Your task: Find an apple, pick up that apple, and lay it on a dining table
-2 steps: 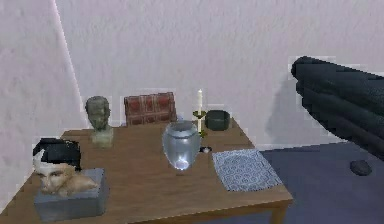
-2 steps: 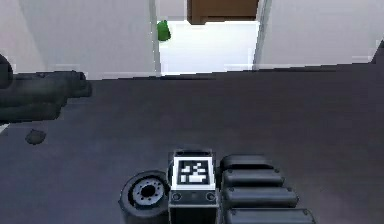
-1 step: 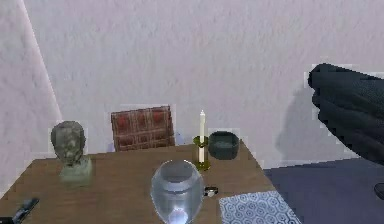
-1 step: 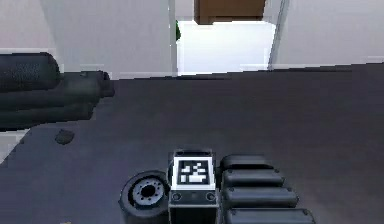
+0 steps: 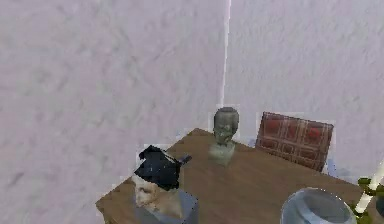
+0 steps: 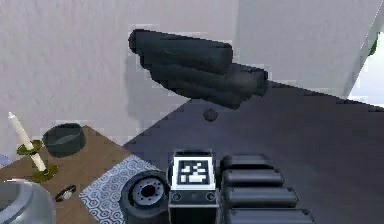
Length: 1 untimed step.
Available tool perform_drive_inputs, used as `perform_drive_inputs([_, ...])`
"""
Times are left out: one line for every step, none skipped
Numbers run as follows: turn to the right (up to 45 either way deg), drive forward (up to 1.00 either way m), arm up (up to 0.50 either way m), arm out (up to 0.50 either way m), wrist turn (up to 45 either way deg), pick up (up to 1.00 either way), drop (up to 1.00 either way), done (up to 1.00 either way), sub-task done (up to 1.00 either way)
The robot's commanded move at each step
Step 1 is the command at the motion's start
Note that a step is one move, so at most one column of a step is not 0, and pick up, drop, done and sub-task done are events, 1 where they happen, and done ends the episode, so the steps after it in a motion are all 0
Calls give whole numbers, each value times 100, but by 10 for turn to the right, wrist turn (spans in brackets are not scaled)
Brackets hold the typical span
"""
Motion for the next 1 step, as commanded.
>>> perform_drive_inputs([-450,0,0,0,0,0,0,0,0])
